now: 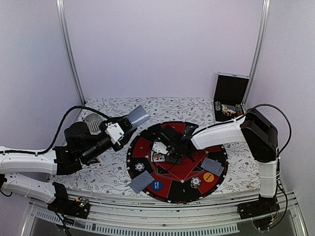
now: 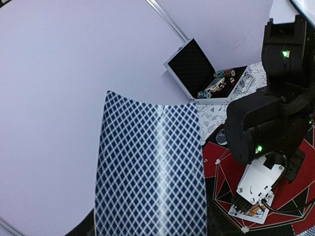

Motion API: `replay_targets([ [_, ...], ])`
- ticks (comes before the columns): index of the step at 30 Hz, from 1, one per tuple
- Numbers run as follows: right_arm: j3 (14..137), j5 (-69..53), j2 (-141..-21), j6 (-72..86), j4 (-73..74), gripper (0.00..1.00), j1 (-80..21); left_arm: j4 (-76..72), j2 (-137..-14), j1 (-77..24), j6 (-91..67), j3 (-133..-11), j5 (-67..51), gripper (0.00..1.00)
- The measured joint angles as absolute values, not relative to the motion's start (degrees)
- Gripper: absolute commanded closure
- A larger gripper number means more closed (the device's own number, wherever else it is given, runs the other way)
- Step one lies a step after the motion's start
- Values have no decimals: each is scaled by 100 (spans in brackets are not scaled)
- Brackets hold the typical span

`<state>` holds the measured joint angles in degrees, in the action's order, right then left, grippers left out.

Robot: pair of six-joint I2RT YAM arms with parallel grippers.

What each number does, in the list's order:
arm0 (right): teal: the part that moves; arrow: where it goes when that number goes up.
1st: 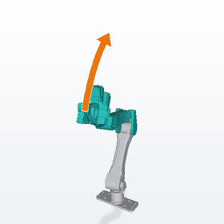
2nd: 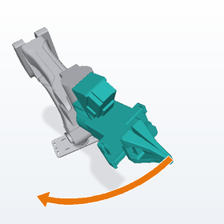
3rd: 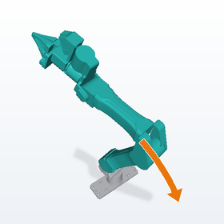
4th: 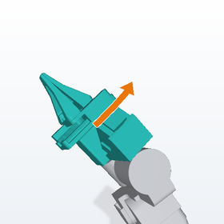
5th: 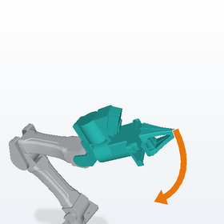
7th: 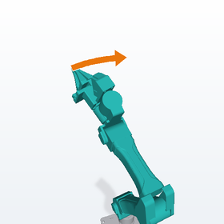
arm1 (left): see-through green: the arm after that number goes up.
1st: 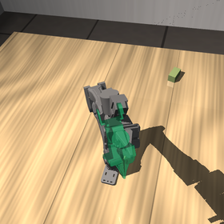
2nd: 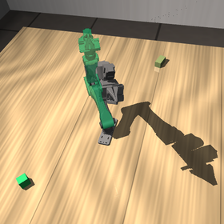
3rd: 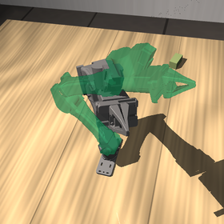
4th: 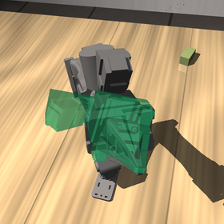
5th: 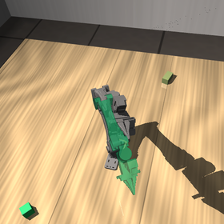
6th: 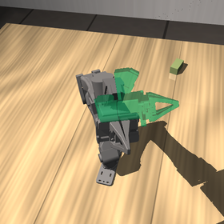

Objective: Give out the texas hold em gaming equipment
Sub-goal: Flop the poker card in the community card area.

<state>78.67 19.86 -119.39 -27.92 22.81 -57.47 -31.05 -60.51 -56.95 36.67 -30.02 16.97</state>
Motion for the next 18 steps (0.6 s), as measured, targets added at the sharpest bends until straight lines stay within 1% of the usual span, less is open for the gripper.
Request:
replay_targets([
  [4,7867,2045,-11935,-2794,2261,74,-5747,-3105,-6051,-5695,3662,-3002,1697,49],
  [7,7865,2086,-11911,-2801,2248,70,-5749,-3105,-6051,-5695,3662,-3002,1695,49],
  [12,7819,2062,-11856,-2805,2257,68,-5791,-3105,-6051,-5695,3660,-3002,1693,49],
  [15,7797,2038,-11828,-2816,2276,61,-5852,-3105,-6051,-5695,3660,-3002,1682,49],
  [18,7760,1942,-11767,-2823,2307,57,-5911,-3105,-6051,-5695,3660,-3002,1678,49],
])
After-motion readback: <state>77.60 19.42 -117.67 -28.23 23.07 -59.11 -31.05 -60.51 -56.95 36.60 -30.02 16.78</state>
